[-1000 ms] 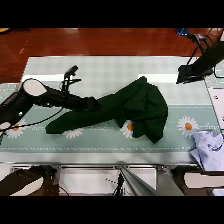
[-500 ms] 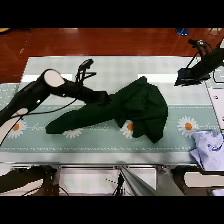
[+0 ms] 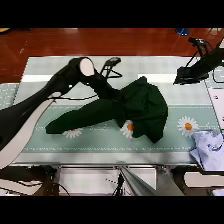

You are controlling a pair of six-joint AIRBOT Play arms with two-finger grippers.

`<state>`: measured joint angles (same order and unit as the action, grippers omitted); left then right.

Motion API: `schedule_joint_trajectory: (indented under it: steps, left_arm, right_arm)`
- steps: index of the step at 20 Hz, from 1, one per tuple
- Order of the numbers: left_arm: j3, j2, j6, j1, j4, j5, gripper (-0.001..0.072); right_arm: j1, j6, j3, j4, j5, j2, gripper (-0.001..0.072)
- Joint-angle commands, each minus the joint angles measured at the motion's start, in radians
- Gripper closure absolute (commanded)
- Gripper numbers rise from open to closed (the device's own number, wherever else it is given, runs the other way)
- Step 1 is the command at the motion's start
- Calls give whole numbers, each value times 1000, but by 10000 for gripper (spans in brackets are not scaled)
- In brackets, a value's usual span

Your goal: Fold the shirts.

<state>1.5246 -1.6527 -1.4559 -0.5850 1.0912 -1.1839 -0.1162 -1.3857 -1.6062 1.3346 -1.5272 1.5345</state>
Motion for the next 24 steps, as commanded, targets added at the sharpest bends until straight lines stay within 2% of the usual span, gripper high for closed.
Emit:
schedule_joint_trajectory:
  steps: [1,3,6,8,9,10,11,13,14,18,20,23,24]
  left_arm:
    - [73,-75,-53,-39,127,-62,37]
    - [86,-99,-76,-39,144,-85,37]
    - [86,-115,-106,-39,145,-51,46]
    - [86,-117,-126,-39,181,-8,188]
    - [86,-117,-140,-39,194,8,196]
    - [86,-117,-139,-39,196,19,307]
    - [86,-117,-138,-39,196,28,346]
    - [94,-116,-102,-39,192,9,635]
    - [107,-115,-70,-39,192,-26,678]
    - [212,-70,-18,-20,228,-176,678]
    - [290,-12,-9,10,334,-203,678]
    - [366,67,-2,103,576,-205,678]
    - [375,78,-2,157,596,-205,678]
  right_arm:
    - [-1,0,0,-18,3,-1,281]
    - [0,0,0,-43,11,-1,282]
    - [0,0,0,-68,14,-1,287]
    - [0,0,0,-70,14,-1,287]
    - [0,0,0,-69,14,-1,287]
    - [0,0,0,-69,14,-1,287]
    - [0,0,0,-69,14,-1,287]
    - [0,0,0,-69,13,-1,288]
    - [0,0,0,-69,12,-1,288]
    - [-1,3,0,-69,13,-1,288]
    - [0,3,0,-70,9,-1,288]
    - [0,2,0,-70,7,-1,288]
    - [0,2,0,-70,7,-1,288]
